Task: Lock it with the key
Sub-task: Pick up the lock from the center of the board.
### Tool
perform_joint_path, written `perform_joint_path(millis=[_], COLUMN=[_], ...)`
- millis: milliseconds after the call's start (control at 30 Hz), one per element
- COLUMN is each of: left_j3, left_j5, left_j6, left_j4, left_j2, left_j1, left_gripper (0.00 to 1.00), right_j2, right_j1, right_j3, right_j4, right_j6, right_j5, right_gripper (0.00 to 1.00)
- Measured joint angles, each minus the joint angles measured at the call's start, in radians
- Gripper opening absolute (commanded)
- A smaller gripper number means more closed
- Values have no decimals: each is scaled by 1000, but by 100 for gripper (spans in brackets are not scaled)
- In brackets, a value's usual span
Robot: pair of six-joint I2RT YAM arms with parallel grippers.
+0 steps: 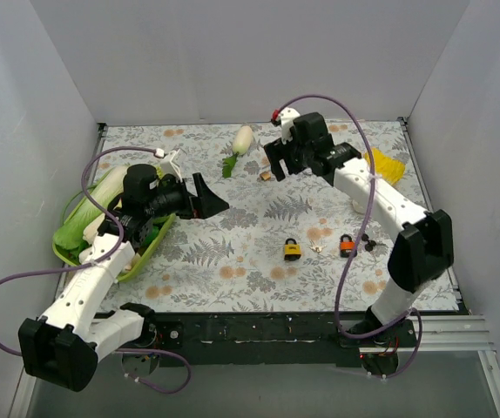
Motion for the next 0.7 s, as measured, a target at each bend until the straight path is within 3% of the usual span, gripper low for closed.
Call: perform_joint_path(millis=[133, 333, 433, 567, 700], left_j3=[13, 20, 20, 20, 20], left_j5=[3, 1, 0, -1, -4], left_j6=[10, 37, 43, 43, 46], left_j4=[2, 3, 3, 4, 3], left_j2=[46, 65, 66, 73, 85], left_j1=[0, 0, 0, 0, 5], left_gripper=[98, 98, 98, 98, 98], right_j2=[177, 439, 518, 592, 634], right_j1=[-45, -48, -44, -42, -43], right_j3=[201, 377, 419, 462, 487], right_j4=[-12, -67, -74, -69, -54], right_j6=[-117, -251, -273, -269, -256], right_j5=[-24, -89, -101, -105, -107], right_gripper=[86, 86, 79, 61, 54])
